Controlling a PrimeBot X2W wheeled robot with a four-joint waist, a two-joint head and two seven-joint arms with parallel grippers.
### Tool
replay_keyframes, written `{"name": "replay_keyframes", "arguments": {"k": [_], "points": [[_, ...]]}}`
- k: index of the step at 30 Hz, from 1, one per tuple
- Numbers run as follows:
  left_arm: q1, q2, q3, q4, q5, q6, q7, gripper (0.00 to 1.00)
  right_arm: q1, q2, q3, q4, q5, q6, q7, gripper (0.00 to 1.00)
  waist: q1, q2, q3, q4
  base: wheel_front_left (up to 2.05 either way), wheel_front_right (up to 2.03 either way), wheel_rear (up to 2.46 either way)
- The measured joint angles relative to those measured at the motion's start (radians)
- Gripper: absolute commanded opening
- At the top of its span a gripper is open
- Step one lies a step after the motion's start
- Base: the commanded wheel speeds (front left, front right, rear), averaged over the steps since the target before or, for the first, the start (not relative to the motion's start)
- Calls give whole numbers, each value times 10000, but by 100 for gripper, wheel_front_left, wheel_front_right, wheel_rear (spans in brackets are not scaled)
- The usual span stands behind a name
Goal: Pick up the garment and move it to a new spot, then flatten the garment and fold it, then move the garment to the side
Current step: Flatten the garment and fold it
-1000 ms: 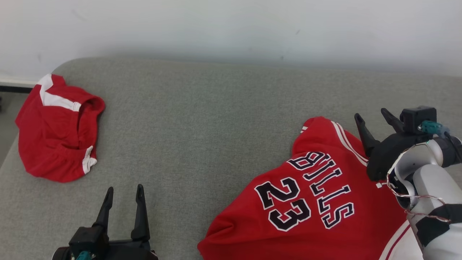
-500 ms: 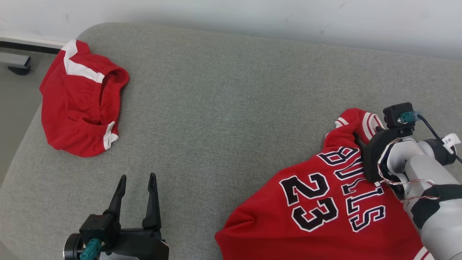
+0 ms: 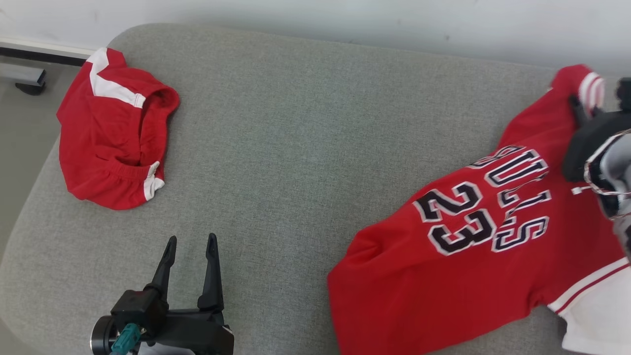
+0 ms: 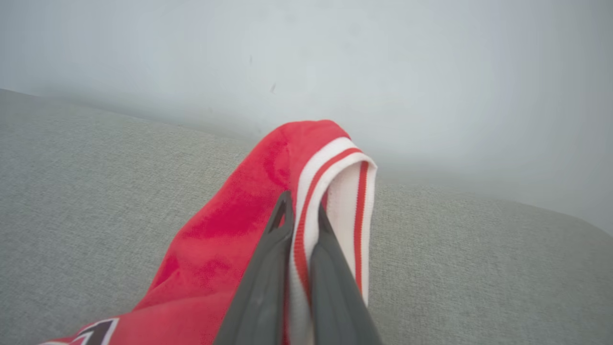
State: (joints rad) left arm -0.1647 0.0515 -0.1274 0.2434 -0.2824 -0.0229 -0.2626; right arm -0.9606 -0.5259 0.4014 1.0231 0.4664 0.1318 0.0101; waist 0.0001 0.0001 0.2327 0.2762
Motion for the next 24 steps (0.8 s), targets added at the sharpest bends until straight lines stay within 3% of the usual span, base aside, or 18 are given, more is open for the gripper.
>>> {"name": "replay_keyframes", "arguments": {"k": [5,6,7,16,24], "points": [[-2,0,-125,-2,-56,52,0,100,-415,-217,-230,922,-408,0,-472,0,-1,-1,9,72,0,0,0],[-3,-2,-165,0,-69,56,0,100,-422,-182,-234,1053,-416,0,-520,23,-1,0,10,74,0,0,0],[-5,-4,-190,12,-82,56,0,100,-421,-121,-257,1166,-408,0,-571,100,0,0,4,68,0,0,0],[227,-8,21,151,36,48,0,100,197,272,21,1348,-257,0,-1678,100,-1,-1,-515,-272,0,0,0],[677,-8,389,128,360,-35,0,100,1441,198,-38,-284,90,0,-2690,100,-3,-3,-1137,-969,0,0,0]]}}
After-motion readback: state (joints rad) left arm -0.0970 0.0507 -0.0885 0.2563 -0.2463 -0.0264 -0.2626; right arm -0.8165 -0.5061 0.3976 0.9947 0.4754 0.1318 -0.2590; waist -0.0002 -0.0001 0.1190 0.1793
